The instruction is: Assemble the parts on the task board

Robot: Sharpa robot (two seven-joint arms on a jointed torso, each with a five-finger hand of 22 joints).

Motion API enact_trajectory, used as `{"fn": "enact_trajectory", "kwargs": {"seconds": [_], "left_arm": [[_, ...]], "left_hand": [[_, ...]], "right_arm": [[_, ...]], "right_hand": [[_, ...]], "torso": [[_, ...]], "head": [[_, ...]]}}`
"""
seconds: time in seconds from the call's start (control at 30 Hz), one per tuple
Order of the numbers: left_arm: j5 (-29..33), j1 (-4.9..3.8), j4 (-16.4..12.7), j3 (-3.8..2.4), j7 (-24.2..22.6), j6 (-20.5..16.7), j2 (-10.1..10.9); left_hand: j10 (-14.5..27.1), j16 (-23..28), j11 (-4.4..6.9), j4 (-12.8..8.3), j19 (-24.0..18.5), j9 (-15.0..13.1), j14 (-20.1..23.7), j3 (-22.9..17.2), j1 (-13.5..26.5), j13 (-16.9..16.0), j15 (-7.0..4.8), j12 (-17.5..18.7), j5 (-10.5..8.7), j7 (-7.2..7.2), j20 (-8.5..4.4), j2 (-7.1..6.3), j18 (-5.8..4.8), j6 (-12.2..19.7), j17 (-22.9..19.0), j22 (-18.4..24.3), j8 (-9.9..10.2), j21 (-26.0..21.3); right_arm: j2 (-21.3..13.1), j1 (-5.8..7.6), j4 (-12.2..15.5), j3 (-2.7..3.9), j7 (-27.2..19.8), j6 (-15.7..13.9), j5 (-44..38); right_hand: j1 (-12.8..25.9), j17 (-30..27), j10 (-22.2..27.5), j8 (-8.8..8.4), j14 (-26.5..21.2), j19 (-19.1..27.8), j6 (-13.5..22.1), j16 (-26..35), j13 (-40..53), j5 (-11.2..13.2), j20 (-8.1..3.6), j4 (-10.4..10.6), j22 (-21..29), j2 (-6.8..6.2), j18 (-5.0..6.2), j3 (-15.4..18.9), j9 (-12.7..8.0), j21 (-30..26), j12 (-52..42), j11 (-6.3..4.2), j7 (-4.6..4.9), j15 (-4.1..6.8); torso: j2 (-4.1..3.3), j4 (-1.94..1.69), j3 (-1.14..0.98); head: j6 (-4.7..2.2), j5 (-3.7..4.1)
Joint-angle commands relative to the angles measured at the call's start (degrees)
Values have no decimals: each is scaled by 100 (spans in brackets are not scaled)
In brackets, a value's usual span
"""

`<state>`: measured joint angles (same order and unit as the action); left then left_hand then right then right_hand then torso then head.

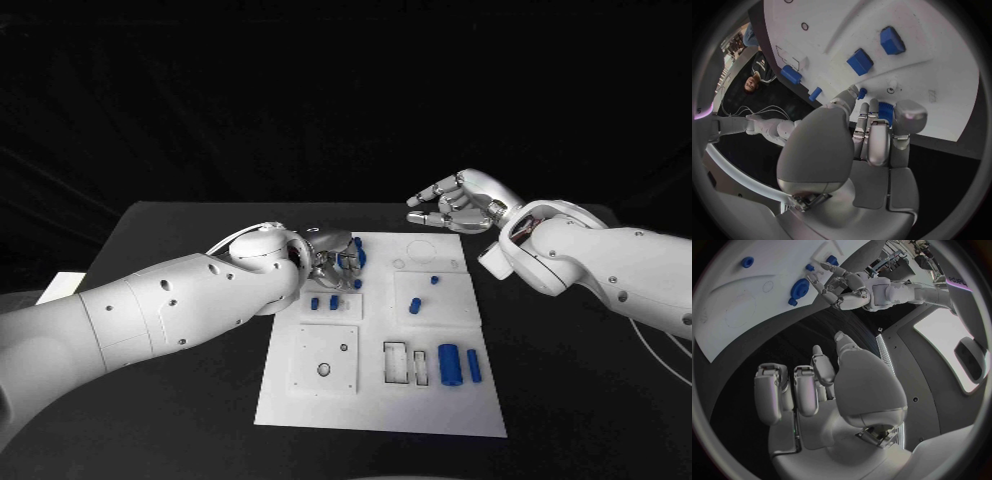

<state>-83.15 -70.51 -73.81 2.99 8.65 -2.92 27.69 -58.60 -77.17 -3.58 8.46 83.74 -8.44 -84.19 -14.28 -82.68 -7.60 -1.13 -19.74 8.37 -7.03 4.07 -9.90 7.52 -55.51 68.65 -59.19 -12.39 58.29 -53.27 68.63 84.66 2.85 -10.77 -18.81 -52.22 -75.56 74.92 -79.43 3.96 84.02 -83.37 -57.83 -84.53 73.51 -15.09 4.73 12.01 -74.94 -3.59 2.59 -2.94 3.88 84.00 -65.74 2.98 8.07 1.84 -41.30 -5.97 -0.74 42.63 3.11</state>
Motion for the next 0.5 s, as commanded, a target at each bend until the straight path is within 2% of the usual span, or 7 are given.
{"fn": "enact_trajectory", "kwargs": {"seconds": [0.03,0.2,0.5], "left_arm": [[-166,3,21,-9,208,194,-41],[-167,6,71,-11,157,78,-105],[-168,12,163,-8,162,7,-210]], "left_hand": [[-51,24,-6,-2,114,14,-171,4,27,26,-30,46,-29,4,-4,39,-116,-50,-27,-23,49,32],[-148,36,-2,-35,121,37,-177,-100,-63,93,-32,122,-22,10,-6,95,-120,-120,-80,-64,92,67],[-264,26,11,-46,118,75,-188,-257,-107,185,-43,241,-24,19,-15,133,-112,-166,-115,-58,175,49]], "right_arm": [[10,-5,0,1,-61,73,10],[16,-6,0,1,-60,82,11],[24,-7,-4,1,-58,91,11]], "right_hand": [[4,485,29,-5,375,32,48,25,-3,-41,4,-4,-133,67,37,22,6,-23,30,-4,-7,-53],[0,484,29,-5,375,33,49,26,-3,-51,4,-6,-130,76,37,20,6,-25,29,-3,-6,-53],[0,484,29,-5,375,34,49,26,-3,-51,4,-6,-130,76,37,20,6,-25,29,-3,-6,-53]], "torso": [[6,-4,-7],[2,0,-5],[4,5,-9]], "head": [[12,25],[27,28],[14,34]]}}
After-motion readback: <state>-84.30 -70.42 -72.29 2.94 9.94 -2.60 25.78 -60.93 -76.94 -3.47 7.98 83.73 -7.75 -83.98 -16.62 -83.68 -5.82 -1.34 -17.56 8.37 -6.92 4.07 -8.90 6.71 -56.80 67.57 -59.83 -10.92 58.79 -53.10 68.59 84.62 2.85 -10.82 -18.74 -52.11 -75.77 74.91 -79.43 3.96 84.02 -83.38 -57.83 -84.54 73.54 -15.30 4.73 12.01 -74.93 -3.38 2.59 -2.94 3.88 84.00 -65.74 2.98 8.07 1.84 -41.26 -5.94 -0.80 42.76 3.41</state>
